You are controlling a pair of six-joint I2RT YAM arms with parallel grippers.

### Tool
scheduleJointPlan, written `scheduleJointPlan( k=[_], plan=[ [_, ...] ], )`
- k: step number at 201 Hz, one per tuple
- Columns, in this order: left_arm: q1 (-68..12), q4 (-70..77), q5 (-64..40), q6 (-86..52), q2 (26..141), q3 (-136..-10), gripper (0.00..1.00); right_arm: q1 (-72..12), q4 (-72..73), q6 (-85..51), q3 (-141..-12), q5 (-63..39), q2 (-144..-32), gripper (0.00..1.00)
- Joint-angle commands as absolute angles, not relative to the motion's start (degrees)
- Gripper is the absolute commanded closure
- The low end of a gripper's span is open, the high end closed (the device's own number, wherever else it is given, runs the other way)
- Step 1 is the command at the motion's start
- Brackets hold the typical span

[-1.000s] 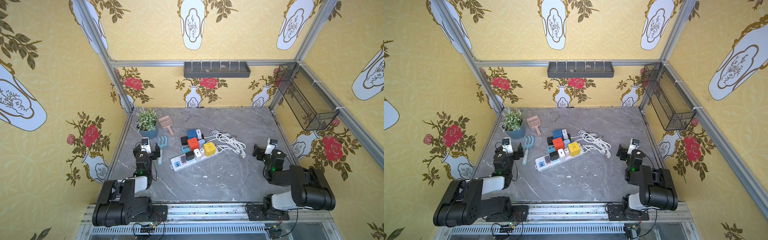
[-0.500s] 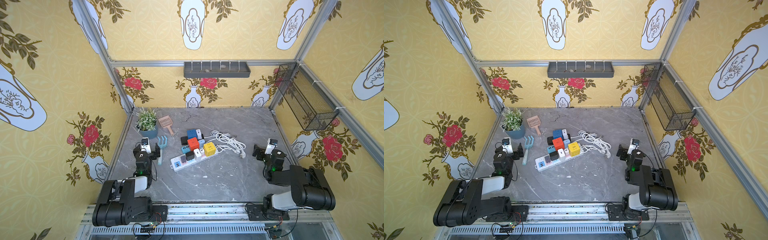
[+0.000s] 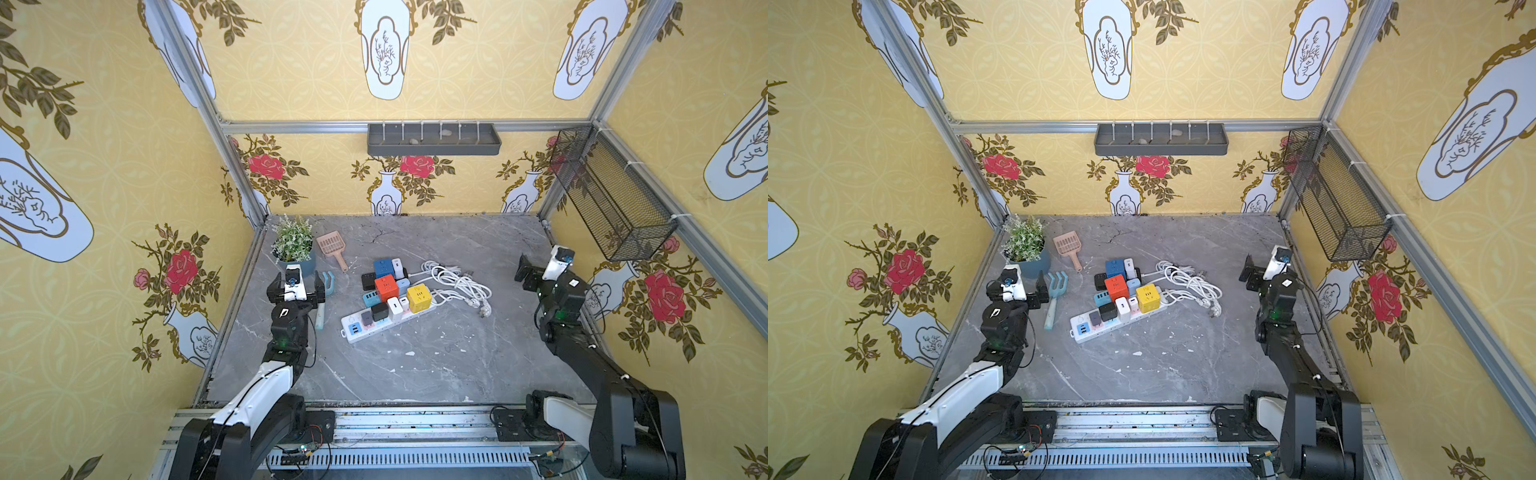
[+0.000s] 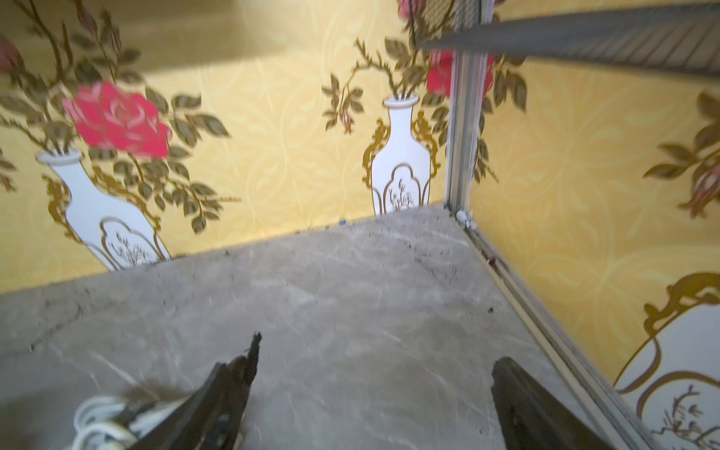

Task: Pull the plug off the socket
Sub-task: Adjust the socket at the center of the board.

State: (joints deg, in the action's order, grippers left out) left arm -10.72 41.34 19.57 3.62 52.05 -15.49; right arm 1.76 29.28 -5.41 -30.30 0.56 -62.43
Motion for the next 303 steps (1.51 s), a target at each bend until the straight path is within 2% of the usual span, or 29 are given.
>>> scheduleJointPlan(
  k=[1,18,30,41,46,54,67,80,101,126,156,211,257,285,303],
  plan=[
    [-13.78,30.15,27.11,3.42,48.18,-21.41,0.0,-0.1,12.01,-12.41,-42.97,2.09,-60.71,0.02],
    [-16.57,21.05,32.03,-0.77,46.59,-29.91,0.0,0.7,-11.24,-27.68,-59.44,1.15,-64.87,0.02],
    [-16.7,0.22,29.48,-13.24,46.28,-40.6,0.0,0.76,-27.26,-37.7,-68.21,1.84,-69.09,0.02],
    [-16.59,-15.84,25.14,-23.34,47.34,-47.98,0.0,1.13,-27.48,-37.46,-68.06,-3.97,-69.32,0.02],
    [-16.53,-17.82,25.1,-27.9,47.69,-48.69,0.0,1.1,-26.46,-36.74,-67.46,-6.65,-68.82,0.02],
    [-15.13,-17.39,18.63,-30.25,47.64,-48.78,0.0,0.49,-26.43,-36.3,-67.4,-8.06,-68.54,0.02],
    [-13.08,-15.95,8.26,-32.21,48.13,-48.88,0.0,-1.96,-31.84,-36.79,-70.55,-4.75,-70.13,0.01],
    [-13.01,-21.24,3.51,-34.48,51.26,-51.93,0.0,-6.53,-39.36,-35.78,-75.01,1.54,-73.05,0.01],
    [-13.26,-34.32,-1.67,-36.5,59.07,-57.91,0.0,-14.13,-46.23,-35.11,-77.9,6.92,-76.03,0.0],
    [-14.04,-44.25,-4.82,-38.88,62.52,-59.2,0.01,-22.95,-49.94,-37.62,-77.64,9.4,-77.86,0.06],
    [-15.1,-46.47,-8.03,-42.37,60.09,-55.19,0.06,-29.38,-49.83,-40.24,-74.72,7.05,-81.26,0.13],
    [-16.84,-46.09,-11.8,-43.94,60.84,-49.37,0.13,-29.53,-46.48,-41.29,-71.28,-1.7,-87.08,0.19],
    [-16.95,-45.13,-11.93,-41.73,67.78,-50.28,0.12,-29.51,-44.02,-43.46,-68.96,-4.61,-88.29,0.2],
    [-15.82,-48.09,-14.28,-51.95,71.83,-52.87,0.1,-29.51,-44.69,-43.65,-69.16,-4.15,-88.3,0.2],
    [-16.83,-47.35,-15.43,-66.7,71.94,-52.73,0.08,-29.53,-44.6,-43.53,-68.63,-3.86,-87.98,0.19]
  ],
)
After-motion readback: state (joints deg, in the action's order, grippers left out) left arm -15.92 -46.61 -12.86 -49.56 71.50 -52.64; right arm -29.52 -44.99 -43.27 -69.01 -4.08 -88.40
